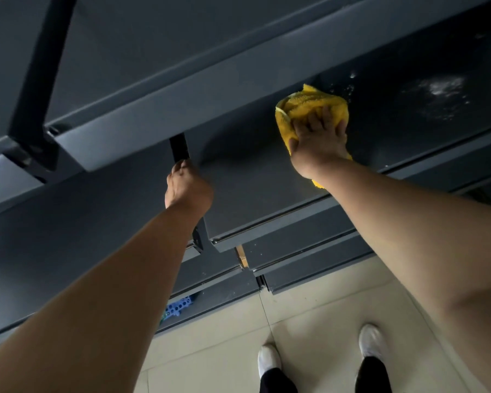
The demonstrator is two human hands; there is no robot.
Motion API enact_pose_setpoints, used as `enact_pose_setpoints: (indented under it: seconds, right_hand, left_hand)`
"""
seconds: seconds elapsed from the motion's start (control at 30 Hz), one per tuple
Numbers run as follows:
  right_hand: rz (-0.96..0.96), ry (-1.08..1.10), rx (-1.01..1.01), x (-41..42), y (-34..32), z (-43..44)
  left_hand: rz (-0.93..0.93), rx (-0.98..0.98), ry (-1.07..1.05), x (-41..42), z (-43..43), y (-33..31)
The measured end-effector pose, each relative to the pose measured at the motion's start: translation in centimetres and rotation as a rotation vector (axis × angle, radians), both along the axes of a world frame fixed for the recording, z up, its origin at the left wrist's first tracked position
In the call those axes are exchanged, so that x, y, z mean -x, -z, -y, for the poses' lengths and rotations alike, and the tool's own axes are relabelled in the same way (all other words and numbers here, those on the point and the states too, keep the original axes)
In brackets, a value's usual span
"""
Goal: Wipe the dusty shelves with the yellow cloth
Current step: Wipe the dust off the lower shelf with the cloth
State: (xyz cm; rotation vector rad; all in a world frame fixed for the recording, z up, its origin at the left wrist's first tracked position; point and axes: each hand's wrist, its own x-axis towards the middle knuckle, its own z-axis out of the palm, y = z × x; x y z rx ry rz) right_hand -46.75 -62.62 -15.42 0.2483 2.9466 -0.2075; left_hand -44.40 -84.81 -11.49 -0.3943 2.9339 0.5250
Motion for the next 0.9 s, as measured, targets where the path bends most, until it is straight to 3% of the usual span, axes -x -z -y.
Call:
enact_pose_setpoints:
  seconds: [0.53,0.7,0.9]
  right_hand:
    - [-0.043,-0.148,0.106,-6.1,0.1,9.0]
    - [-0.057,-0.198,0.136,-7.2,0.2,8.2]
    - [-0.035,-0.179,0.135,-6.4,0.2,5.8]
  left_hand:
    - [0.069,0.004,0.273,-1.1,-0.1,-0.3]
    - [0.046,0.106,0.433,-1.4,-1.6,0.3]
    - [0.041,0.026,0.409,-1.1,-4.7,0.2]
